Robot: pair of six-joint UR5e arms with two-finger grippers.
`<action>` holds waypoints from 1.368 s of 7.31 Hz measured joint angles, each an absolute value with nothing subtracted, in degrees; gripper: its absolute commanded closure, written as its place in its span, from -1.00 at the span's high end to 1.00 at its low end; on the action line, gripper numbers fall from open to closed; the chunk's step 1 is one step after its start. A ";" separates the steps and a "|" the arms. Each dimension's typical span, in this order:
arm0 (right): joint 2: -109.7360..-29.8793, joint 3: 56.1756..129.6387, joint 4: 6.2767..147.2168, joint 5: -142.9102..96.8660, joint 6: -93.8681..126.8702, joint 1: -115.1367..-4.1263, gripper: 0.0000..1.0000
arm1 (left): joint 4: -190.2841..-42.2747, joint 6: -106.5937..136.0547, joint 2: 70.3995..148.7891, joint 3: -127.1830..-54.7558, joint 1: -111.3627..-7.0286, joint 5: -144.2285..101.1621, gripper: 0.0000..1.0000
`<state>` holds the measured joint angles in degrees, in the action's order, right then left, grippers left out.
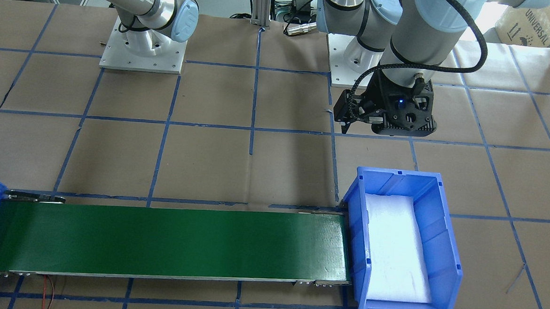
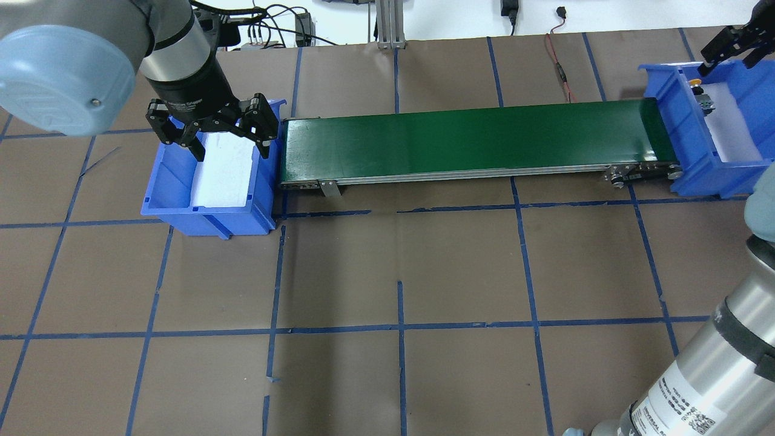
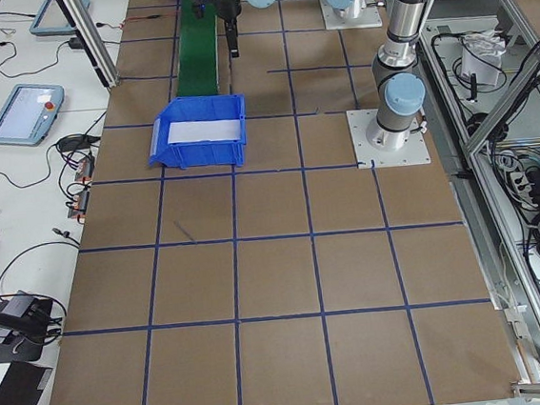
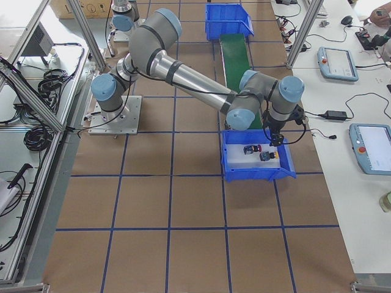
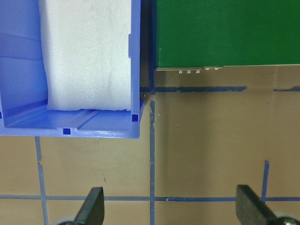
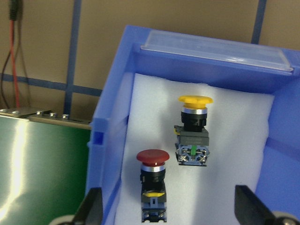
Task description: Transport two buttons from left to right
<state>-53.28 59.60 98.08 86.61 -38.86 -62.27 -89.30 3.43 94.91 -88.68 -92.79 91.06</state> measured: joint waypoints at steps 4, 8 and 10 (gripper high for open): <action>-68.28 62.20 84.17 87.52 -22.85 -78.24 0.98 | -89.30 3.43 94.92 -88.68 -92.73 91.03 1.00; -75.60 70.08 82.04 87.32 -5.36 -92.84 0.98 | -89.30 3.49 94.92 -88.68 -92.74 90.96 1.00; -82.06 82.41 89.27 87.31 -2.71 -93.57 0.99 | -89.30 3.46 94.92 -88.66 -92.67 90.97 1.00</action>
